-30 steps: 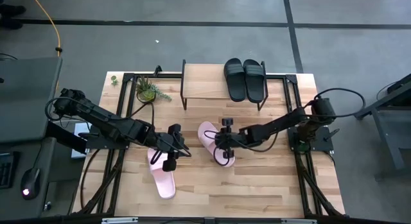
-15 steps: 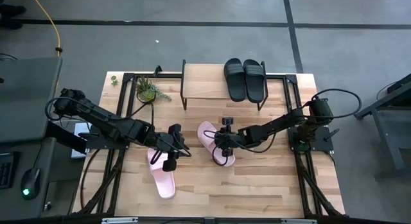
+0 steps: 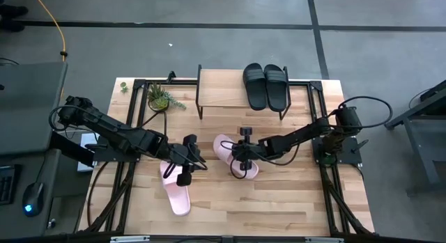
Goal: Pick and place slides into the shelf
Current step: Put the right pink slipper on the shelf
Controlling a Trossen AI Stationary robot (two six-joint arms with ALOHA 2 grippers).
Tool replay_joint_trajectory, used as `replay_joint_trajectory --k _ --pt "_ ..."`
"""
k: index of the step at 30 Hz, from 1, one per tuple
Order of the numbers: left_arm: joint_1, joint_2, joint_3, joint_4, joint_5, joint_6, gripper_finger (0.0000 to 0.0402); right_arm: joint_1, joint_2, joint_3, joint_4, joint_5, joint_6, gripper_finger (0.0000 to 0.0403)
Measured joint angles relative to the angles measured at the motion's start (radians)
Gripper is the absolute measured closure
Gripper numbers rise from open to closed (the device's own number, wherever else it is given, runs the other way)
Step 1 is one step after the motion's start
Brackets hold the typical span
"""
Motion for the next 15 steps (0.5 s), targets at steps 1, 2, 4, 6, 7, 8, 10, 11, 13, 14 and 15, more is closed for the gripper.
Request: replay_joint_trajectory --k 1,2,4,6,7,8,10,11,13,14,15 --pt "0.000 0.000 0.000 0.005 0.000 0.005 0.0291 0.000 -0.003 0.000 0.000 -0.002 0.002 0.0398" --pt "0.000 0.000 0.000 0.010 0.000 0.010 0.0291 0.000 -0.004 0.000 0.003 -0.007 0.005 0.0398" --pt "0.000 0.000 0.000 0.015 0.000 0.014 0.0291 0.000 -0.011 0.000 0.003 -0.012 0.008 0.0400" --pt "0.000 0.000 0.000 0.017 0.000 0.016 0.0291 0.000 -0.025 0.000 0.002 -0.031 0.015 0.0400" --pt "0.000 0.000 0.000 0.018 0.000 0.017 0.0291 0.000 -0.035 0.000 0.001 -0.041 0.021 0.0400" --pt "0.000 0.000 0.000 0.017 0.000 0.018 0.0291 0.001 -0.047 0.000 0.001 -0.052 0.025 0.0401" --pt "0.000 0.000 0.000 0.017 0.000 0.028 0.0291 0.006 -0.076 0.000 0.001 -0.070 0.026 0.0401" --pt "0.000 -0.001 0.000 0.018 0.000 0.033 0.0291 0.009 -0.090 0.000 0.003 -0.076 0.026 0.0401" --pt "0.000 -0.004 0.000 0.017 0.000 0.042 0.0291 0.019 -0.117 0.000 0.000 -0.079 0.029 0.0402" --pt "0.000 -0.005 0.000 0.019 0.000 0.043 0.0291 0.025 -0.131 0.000 -0.001 -0.079 0.029 0.0402" --pt "0.000 -0.005 0.000 0.018 0.000 0.043 0.0291 0.033 -0.146 0.000 -0.004 -0.080 0.029 0.0402"
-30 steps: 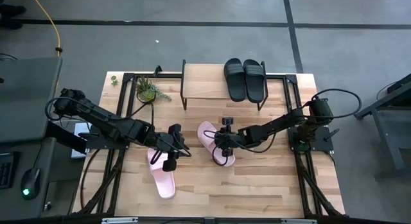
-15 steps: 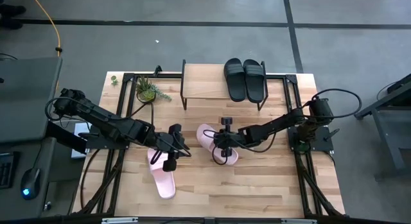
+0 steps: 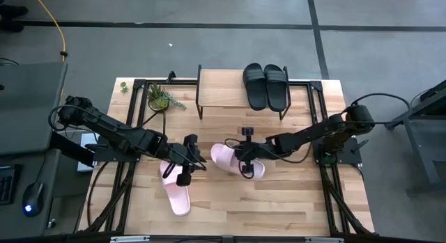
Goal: Pick and place slides into the shelf
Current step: Put the right pink slipper on the shelf
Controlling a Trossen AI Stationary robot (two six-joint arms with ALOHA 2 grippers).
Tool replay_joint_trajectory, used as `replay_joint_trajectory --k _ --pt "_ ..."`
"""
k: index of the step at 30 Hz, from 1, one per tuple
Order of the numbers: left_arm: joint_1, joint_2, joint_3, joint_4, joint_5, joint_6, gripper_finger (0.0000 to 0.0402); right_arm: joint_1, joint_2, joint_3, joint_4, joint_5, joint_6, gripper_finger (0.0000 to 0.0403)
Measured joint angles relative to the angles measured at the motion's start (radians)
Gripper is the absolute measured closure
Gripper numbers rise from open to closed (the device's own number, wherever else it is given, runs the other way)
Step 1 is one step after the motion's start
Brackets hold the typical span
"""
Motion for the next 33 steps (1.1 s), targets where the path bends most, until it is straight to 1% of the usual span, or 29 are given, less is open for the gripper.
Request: replay_joint_trajectory --k 4,12,17,21,26,29,33 --pt "0.000 -0.009 0.000 -0.004 0.004 0.000 0.0291 0.030 -0.054 0.000 -0.004 -0.022 0.000 0.0402" --pt "-0.003 -0.015 0.000 0.014 0.076 0.050 0.0291 0.085 -0.151 0.000 -0.022 -0.044 0.024 0.0402" --pt "-0.040 -0.015 0.000 0.020 0.036 0.140 0.0291 0.100 -0.203 0.000 -0.024 -0.099 0.076 0.0403" --pt "-0.091 -0.018 0.000 0.023 -0.055 0.237 0.0291 0.106 -0.233 0.000 -0.031 -0.161 0.106 0.0403" --pt "-0.168 -0.018 0.000 0.041 -0.224 0.356 0.0291 0.122 -0.249 0.000 -0.036 -0.223 0.106 0.0403" --pt "-0.212 -0.018 0.000 0.051 -0.321 0.425 0.0291 0.133 -0.253 0.000 -0.024 -0.234 0.106 0.0403" --pt "-0.263 -0.018 0.000 0.072 -0.397 0.498 0.0291 0.139 -0.258 0.000 0.011 -0.277 0.105 0.0403"
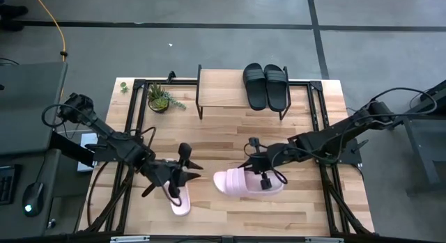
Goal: Pick and place slides into the shelf
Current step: Put the right pink slipper on the shelf
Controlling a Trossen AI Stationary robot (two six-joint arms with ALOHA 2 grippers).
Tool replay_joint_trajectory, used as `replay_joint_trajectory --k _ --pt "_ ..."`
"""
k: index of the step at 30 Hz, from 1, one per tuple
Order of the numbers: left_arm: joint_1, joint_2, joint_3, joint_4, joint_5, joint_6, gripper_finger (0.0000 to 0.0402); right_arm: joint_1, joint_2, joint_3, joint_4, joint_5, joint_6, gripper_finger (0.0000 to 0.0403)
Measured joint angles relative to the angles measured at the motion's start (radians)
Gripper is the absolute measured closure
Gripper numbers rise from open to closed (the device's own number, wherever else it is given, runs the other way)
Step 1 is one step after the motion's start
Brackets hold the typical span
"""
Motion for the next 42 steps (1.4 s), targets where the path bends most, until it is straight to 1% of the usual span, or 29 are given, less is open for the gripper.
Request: replay_joint_trajectory --k 4,7,10,12,18,21,25,28,31,33,39,42 --pt "-0.038 0.000 0.000 0.032 -0.037 0.058 0.0291 0.002 -0.005 0.000 0.065 -0.068 -0.013 0.0403" --pt "-0.057 0.000 0.000 0.078 -0.037 0.113 0.0291 0.002 -0.005 0.000 0.114 -0.132 -0.038 0.0403" --pt "-0.067 0.000 0.000 0.122 -0.036 0.160 0.0291 0.002 -0.005 0.000 0.158 -0.175 -0.064 0.0403" --pt "-0.067 0.000 0.000 0.134 -0.016 0.179 0.0291 0.002 -0.005 0.000 0.184 -0.197 -0.083 0.0403" --pt "-0.064 0.000 0.000 0.210 0.035 0.241 0.0291 0.002 -0.005 0.000 0.239 -0.207 -0.138 0.0403" --pt "-0.064 0.001 0.001 0.243 0.039 0.263 0.0291 0.001 -0.005 0.000 0.264 -0.211 -0.164 0.0403" --pt "-0.064 0.003 0.001 0.244 0.039 0.269 0.0291 0.001 -0.005 0.000 0.303 -0.253 -0.196 0.0403" --pt "-0.064 0.011 0.001 0.280 0.041 0.281 0.0291 0.002 -0.005 0.000 0.322 -0.258 -0.201 0.0403" --pt "-0.064 0.018 0.001 0.336 0.096 0.294 0.0291 0.002 -0.004 0.000 0.329 -0.261 -0.212 0.0403" --pt "-0.065 0.023 0.000 0.354 0.113 0.305 0.0291 0.001 -0.003 0.000 0.332 -0.271 -0.222 0.0403" --pt "-0.064 0.036 -0.001 0.366 0.114 0.322 0.0291 0.002 -0.003 0.000 0.351 -0.296 -0.233 0.0403" --pt "-0.055 0.061 0.001 0.404 0.110 0.329 0.0291 0.002 -0.003 0.000 0.357 -0.300 -0.233 0.0403"
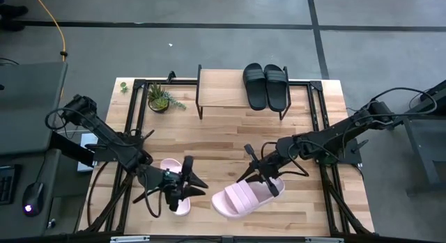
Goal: Pick and place slides into the shelf
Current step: Put the right pink slipper on the shelf
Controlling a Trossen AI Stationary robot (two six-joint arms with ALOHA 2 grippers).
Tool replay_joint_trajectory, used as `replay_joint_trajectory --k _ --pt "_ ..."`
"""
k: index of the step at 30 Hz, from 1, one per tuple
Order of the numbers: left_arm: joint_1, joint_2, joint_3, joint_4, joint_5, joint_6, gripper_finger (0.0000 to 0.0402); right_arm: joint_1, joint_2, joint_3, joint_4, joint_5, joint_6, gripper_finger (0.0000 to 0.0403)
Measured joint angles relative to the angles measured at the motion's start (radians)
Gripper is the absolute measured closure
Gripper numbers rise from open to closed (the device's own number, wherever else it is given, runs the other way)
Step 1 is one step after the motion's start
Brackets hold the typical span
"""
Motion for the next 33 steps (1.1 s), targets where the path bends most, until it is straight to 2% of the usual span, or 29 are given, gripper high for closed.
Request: replay_joint_trajectory --k 10,20,33 --pt "0.033 0.064 -0.001 0.126 0.025 0.045 0.0291 0.013 0.000 0.000 0.012 -0.003 -0.014 0.0403" --pt "0.031 0.063 -0.001 0.121 0.022 0.041 0.0289 0.018 0.001 0.000 0.025 -0.003 -0.014 0.0403" --pt "0.030 0.063 -0.001 0.145 0.026 0.035 0.0184 0.018 0.001 0.000 0.025 -0.002 -0.017 0.0403"
